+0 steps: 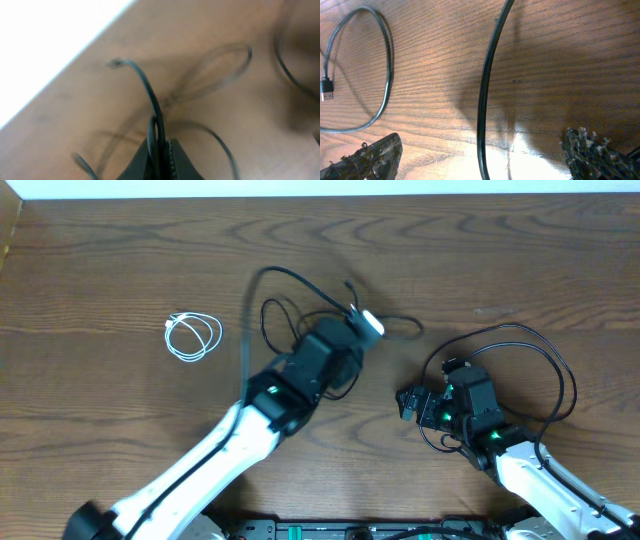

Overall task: Untangle cables
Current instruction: 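Pull the black cable up-left with the left gripper toward the white coil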

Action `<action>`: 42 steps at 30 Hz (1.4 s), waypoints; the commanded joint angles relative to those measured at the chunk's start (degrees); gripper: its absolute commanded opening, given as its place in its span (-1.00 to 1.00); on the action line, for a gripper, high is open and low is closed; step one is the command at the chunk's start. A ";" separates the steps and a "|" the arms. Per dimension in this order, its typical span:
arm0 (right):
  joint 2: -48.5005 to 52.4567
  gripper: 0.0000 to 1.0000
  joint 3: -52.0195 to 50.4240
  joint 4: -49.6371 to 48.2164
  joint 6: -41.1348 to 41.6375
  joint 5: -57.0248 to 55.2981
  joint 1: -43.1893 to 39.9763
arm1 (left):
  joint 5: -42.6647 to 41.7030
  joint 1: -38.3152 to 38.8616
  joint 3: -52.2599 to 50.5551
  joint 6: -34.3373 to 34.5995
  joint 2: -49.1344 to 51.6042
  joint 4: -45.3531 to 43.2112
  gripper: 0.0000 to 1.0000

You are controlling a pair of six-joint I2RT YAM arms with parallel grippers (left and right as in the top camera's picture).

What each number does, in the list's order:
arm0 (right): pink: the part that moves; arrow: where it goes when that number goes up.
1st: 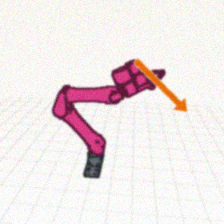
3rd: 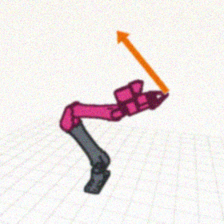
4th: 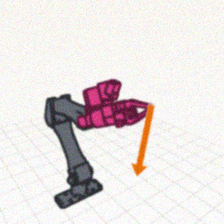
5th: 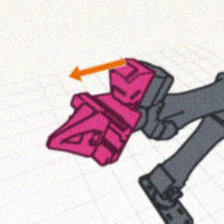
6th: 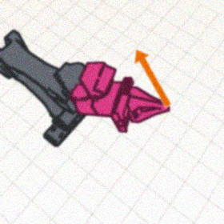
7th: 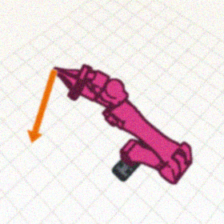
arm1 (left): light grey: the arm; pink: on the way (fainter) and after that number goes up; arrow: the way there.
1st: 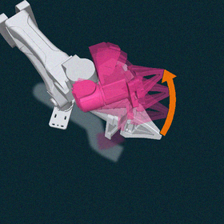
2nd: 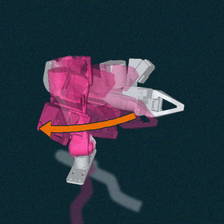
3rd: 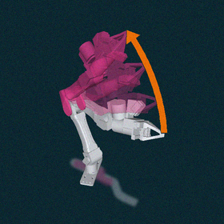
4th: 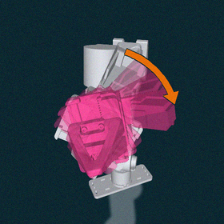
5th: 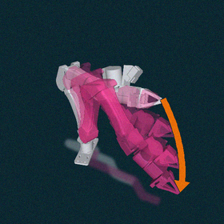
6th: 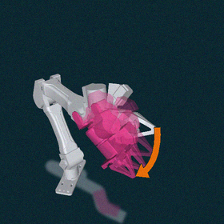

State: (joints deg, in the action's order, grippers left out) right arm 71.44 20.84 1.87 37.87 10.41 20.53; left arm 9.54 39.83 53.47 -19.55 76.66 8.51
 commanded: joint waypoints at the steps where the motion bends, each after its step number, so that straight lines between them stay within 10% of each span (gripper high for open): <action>1: -0.20 0.98 -0.50 0.57 -0.20 -1.07 0.17 | 6.69 -3.45 1.31 -0.61 -3.85 -4.76 -0.85; 16: -0.20 0.99 -0.50 0.70 -0.20 -1.07 0.13 | 5.09 -28.72 1.31 13.86 -4.55 -8.55 -0.85; 20: -0.17 0.99 -0.50 0.68 -0.20 -1.33 0.13 | -10.99 -33.29 1.29 14.97 -4.31 -4.07 -0.85; 33: -0.17 0.99 -0.50 0.70 -0.20 -2.40 0.13 | -22.36 -28.52 -0.63 36.04 -0.11 15.08 -0.85; 42: -0.17 0.99 -0.50 0.70 -0.20 -2.40 0.13 | -19.10 -22.10 -1.62 36.41 11.06 18.69 -0.85</action>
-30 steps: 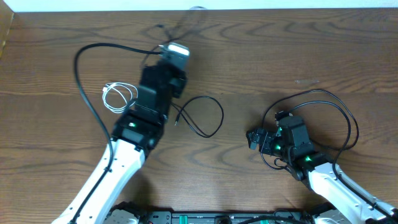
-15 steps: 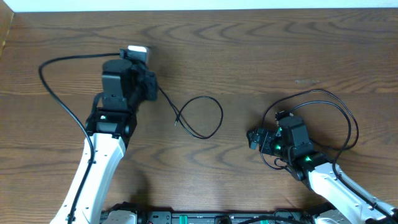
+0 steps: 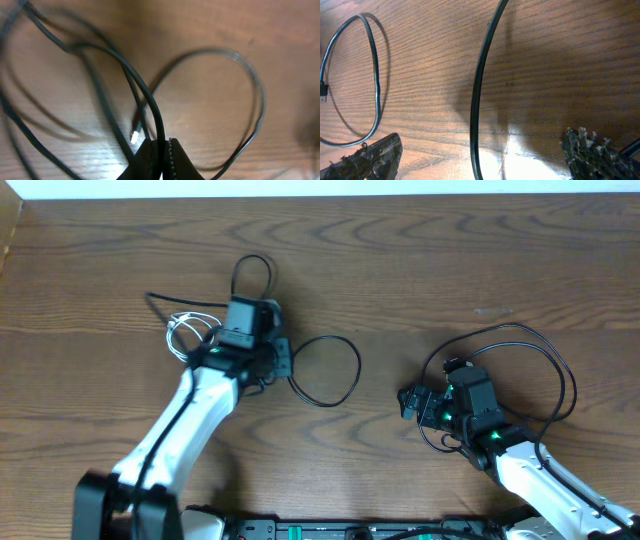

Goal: Untangle cables

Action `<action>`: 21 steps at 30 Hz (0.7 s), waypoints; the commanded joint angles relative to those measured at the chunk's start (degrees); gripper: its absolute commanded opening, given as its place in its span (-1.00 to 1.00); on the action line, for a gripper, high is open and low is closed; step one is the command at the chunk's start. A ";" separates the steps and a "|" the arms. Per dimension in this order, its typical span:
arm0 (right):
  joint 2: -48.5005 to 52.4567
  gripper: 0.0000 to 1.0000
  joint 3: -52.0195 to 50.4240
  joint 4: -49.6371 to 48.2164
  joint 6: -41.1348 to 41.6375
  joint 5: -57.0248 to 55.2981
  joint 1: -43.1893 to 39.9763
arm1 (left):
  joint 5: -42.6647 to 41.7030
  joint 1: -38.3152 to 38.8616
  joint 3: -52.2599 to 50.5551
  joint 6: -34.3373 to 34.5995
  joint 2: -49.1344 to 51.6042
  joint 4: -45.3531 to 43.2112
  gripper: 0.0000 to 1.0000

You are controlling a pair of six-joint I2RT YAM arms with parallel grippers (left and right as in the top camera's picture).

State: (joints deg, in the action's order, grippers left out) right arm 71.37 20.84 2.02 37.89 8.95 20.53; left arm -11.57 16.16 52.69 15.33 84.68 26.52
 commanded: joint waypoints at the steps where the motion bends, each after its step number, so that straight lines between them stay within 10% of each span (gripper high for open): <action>1: -0.13 0.99 -0.50 0.55 -0.22 -0.94 0.13 | 2.29 2.19 -0.83 1.53 4.52 0.87 -0.85; 8: -0.11 0.98 -0.50 0.57 -0.22 -0.94 0.13 | 2.43 4.55 -0.83 1.51 12.00 1.11 -0.85; 21: -0.11 0.99 -0.50 0.55 -0.22 -0.96 0.13 | 3.74 4.55 -0.74 1.46 12.63 1.07 0.09</action>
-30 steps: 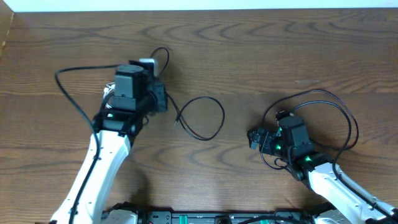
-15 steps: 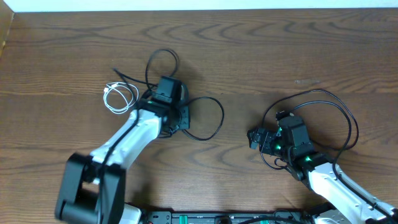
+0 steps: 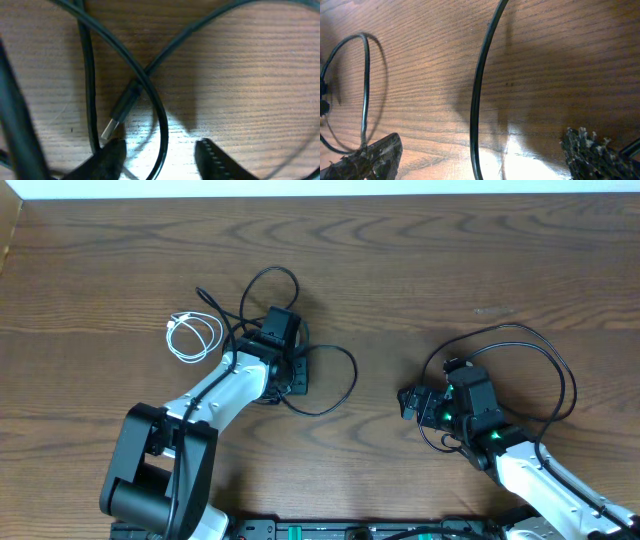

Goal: Untangle cables

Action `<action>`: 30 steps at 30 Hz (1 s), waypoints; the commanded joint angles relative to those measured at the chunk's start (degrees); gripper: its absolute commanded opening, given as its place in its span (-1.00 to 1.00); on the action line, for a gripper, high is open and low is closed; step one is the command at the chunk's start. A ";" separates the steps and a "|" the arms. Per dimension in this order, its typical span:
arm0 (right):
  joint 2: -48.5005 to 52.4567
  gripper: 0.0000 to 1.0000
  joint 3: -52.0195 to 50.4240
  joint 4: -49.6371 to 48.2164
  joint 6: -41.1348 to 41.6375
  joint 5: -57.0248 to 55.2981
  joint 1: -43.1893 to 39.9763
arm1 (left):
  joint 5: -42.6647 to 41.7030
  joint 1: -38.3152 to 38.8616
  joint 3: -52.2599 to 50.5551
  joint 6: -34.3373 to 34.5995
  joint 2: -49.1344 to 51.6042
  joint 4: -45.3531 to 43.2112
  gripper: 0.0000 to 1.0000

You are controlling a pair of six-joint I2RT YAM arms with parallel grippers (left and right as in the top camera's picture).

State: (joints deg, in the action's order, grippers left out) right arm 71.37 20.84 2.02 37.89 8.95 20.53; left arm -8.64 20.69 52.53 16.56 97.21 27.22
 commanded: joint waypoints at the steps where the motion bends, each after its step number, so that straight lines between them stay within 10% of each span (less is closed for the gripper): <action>1: -0.11 0.98 -0.50 0.55 -0.22 -0.96 0.13 | 1.42 0.02 -0.37 0.24 0.09 0.42 0.15; 16: -0.11 0.98 -0.50 0.52 -0.22 -1.42 0.13 | 3.32 0.02 2.14 -0.39 -1.70 0.37 0.16; 20: -0.11 0.98 -0.50 0.52 -0.22 -1.55 0.15 | 3.39 0.02 2.16 -0.42 -4.17 0.37 0.56; 30: -0.11 0.99 -0.50 0.52 -0.20 -1.77 0.13 | 4.57 0.02 1.97 -1.92 -6.23 1.86 0.59</action>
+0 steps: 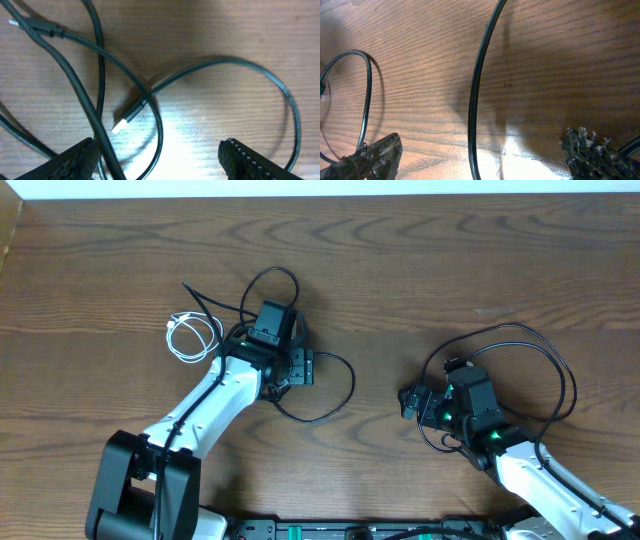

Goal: Untangle cables

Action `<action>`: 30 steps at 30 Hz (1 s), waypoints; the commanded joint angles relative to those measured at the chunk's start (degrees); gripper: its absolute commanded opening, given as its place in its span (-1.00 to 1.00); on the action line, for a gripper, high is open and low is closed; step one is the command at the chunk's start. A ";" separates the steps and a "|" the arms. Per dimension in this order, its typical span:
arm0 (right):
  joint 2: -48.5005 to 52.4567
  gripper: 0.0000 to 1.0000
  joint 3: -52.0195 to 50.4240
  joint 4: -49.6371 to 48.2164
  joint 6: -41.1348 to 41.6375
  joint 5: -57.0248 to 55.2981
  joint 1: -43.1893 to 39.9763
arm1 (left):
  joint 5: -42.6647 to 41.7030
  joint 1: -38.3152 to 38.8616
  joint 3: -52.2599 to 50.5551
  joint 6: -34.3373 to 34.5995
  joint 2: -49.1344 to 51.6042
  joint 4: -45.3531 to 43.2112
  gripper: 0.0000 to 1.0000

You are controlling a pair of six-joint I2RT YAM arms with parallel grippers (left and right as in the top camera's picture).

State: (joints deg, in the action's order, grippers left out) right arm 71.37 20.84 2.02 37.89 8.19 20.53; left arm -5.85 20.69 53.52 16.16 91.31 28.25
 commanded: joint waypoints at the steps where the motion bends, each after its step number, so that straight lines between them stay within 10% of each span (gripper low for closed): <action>1: -0.11 0.98 -0.50 0.52 -0.20 -1.03 0.13 | 2.86 0.02 0.85 -1.51 -0.33 1.14 0.59; 19: -0.13 0.98 -0.50 0.52 -0.20 -1.20 0.13 | 5.40 1.40 -7.85 -1.51 3.32 -7.34 0.60; 30: -0.11 0.99 -0.50 0.55 -0.22 -1.18 0.15 | 5.46 2.91 -7.87 -1.51 7.89 -9.92 0.16</action>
State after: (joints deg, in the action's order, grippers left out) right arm 71.37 20.84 2.04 37.89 7.86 20.53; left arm 0.64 23.46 46.68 14.79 95.85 17.85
